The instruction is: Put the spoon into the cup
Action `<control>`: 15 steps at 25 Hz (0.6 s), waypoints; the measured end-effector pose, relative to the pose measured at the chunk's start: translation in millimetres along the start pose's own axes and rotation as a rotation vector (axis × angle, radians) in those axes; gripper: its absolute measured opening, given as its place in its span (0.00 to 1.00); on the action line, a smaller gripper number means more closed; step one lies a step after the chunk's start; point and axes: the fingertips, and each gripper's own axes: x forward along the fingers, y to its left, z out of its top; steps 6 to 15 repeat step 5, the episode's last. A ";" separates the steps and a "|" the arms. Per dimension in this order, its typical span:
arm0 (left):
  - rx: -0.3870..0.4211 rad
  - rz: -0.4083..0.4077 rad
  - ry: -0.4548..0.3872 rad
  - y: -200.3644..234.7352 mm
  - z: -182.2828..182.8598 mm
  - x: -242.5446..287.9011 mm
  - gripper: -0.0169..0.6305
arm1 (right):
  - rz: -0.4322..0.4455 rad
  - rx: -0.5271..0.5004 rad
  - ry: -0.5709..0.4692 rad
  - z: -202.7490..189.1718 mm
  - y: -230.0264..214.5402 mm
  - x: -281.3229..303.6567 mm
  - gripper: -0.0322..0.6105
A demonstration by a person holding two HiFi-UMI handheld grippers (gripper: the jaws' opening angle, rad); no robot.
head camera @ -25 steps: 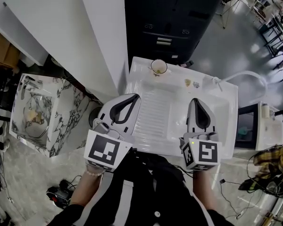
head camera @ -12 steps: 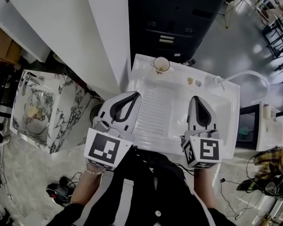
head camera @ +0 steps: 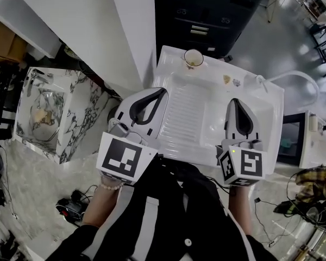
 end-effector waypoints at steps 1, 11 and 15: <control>-0.001 0.002 -0.003 1.0 -0.1 0.5 0.03 | 0.003 -0.004 0.001 -0.6 1.0 1.3 0.05; 0.008 0.012 -0.021 6.3 -0.6 0.8 0.03 | 0.026 -0.049 0.029 -7.7 8.1 7.6 0.05; 0.008 0.012 -0.021 6.3 -0.6 0.8 0.03 | 0.026 -0.049 0.029 -7.7 8.1 7.6 0.05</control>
